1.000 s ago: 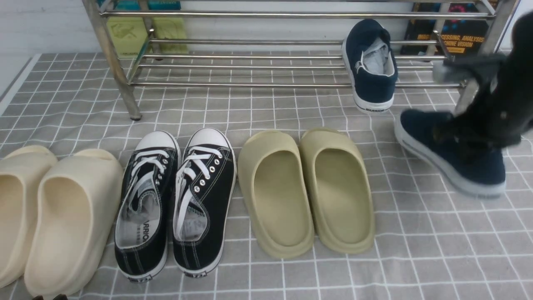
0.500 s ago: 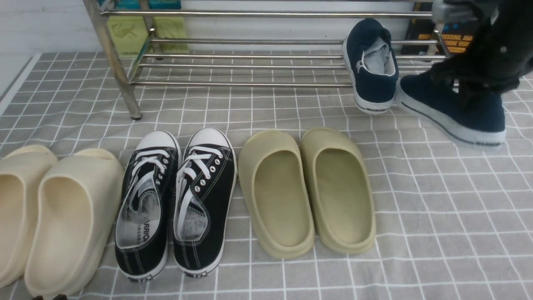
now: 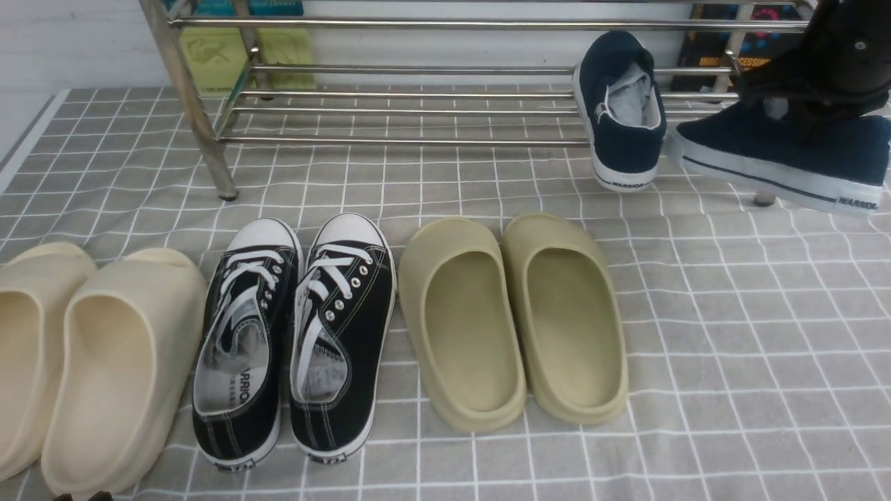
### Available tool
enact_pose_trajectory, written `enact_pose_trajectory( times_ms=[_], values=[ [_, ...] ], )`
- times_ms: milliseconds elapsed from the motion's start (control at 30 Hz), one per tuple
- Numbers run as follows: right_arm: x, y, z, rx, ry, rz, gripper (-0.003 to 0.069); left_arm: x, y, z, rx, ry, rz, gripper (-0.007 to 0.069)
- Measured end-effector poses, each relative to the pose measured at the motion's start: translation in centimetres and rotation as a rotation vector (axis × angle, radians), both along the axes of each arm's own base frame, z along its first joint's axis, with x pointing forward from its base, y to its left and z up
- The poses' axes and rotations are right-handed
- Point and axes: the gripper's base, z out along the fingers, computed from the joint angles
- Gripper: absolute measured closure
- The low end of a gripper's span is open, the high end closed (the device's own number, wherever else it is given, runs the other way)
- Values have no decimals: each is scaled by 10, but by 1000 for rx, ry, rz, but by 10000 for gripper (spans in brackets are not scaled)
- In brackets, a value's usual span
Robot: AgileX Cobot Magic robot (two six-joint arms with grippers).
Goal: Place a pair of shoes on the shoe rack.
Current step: Use the right arm to put a shoe into the shoe rack
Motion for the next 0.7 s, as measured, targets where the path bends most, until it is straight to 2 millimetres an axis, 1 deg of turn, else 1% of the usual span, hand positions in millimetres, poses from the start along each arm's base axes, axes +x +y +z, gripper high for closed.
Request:
enact_pose_trajectory(
  times_ms=[233, 333, 467, 700],
  values=[
    [-2, 0, 4, -24, -6, 59, 605, 0, 0, 0, 0, 0, 0, 386],
    [-9, -2, 10, -25, -20, 67, 605, 0, 0, 0, 0, 0, 0, 386],
    [-20, -4, 24, -19, -54, 55, 605, 0, 0, 0, 0, 0, 0, 386],
    [-20, -4, 27, -14, -69, 53, 605, 0, 0, 0, 0, 0, 0, 386]
  ],
)
